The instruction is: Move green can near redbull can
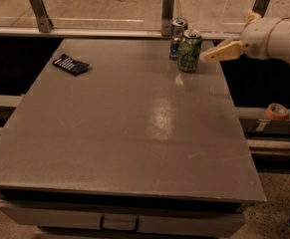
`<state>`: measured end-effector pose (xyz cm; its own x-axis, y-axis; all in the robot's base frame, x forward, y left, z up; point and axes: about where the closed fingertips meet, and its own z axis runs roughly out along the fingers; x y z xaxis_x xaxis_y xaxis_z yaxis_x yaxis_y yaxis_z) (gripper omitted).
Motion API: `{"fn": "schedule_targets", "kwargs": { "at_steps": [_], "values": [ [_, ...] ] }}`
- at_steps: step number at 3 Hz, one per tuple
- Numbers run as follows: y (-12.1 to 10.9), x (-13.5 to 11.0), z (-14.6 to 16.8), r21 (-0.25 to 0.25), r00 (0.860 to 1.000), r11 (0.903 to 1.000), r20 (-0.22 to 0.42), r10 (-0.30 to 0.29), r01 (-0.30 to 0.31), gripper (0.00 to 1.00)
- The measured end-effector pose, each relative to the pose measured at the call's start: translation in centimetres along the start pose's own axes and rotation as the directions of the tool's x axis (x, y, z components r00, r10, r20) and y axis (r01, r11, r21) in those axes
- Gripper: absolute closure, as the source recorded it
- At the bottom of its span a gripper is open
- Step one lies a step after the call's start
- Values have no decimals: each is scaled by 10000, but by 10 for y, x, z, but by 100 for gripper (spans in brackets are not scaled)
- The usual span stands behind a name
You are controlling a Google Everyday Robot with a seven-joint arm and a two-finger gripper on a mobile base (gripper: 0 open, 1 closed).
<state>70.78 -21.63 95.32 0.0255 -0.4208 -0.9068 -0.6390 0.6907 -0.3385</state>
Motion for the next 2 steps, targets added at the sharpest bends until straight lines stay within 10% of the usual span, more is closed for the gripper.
{"fn": "schedule_targets", "kwargs": {
  "at_steps": [1,2],
  "values": [
    [-14,-64,-85,1059,9812,9757,25,-1931,1917,0],
    [-3,-149,-158,1625,9118,8979,-357,-4091,4092,0]
  ]
}}
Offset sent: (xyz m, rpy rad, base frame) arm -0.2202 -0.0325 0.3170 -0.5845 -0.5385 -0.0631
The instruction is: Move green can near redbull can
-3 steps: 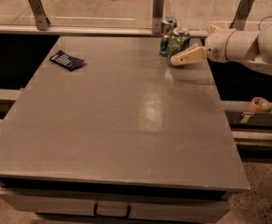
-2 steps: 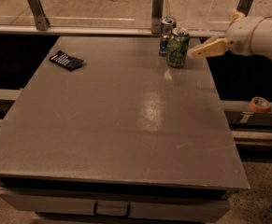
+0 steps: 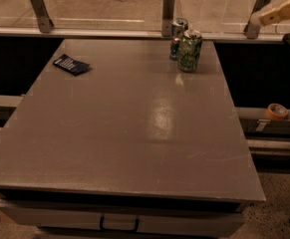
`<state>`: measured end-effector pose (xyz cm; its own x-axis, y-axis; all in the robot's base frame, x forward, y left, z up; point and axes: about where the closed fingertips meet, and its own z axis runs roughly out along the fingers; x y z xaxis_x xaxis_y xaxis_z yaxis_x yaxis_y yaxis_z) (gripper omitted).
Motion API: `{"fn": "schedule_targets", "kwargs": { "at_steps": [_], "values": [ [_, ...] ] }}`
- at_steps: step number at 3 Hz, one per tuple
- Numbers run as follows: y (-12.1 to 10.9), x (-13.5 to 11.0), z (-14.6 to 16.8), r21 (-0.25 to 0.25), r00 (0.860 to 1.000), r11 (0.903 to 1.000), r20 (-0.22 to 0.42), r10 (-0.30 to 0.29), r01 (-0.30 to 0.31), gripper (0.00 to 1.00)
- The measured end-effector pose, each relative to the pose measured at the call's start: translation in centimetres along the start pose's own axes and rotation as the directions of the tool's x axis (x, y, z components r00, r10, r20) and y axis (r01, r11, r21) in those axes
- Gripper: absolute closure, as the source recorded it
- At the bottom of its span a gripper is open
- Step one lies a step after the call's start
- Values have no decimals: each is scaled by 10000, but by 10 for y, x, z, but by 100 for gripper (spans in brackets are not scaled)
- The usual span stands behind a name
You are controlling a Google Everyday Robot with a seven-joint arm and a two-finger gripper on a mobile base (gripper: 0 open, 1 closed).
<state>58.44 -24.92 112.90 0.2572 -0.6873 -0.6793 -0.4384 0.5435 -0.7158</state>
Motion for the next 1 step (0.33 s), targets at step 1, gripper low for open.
{"fn": "schedule_targets", "kwargs": {
  "at_steps": [1],
  "values": [
    [-3,-23,-8,78,9995,9995,101,-314,313,0]
  ]
}}
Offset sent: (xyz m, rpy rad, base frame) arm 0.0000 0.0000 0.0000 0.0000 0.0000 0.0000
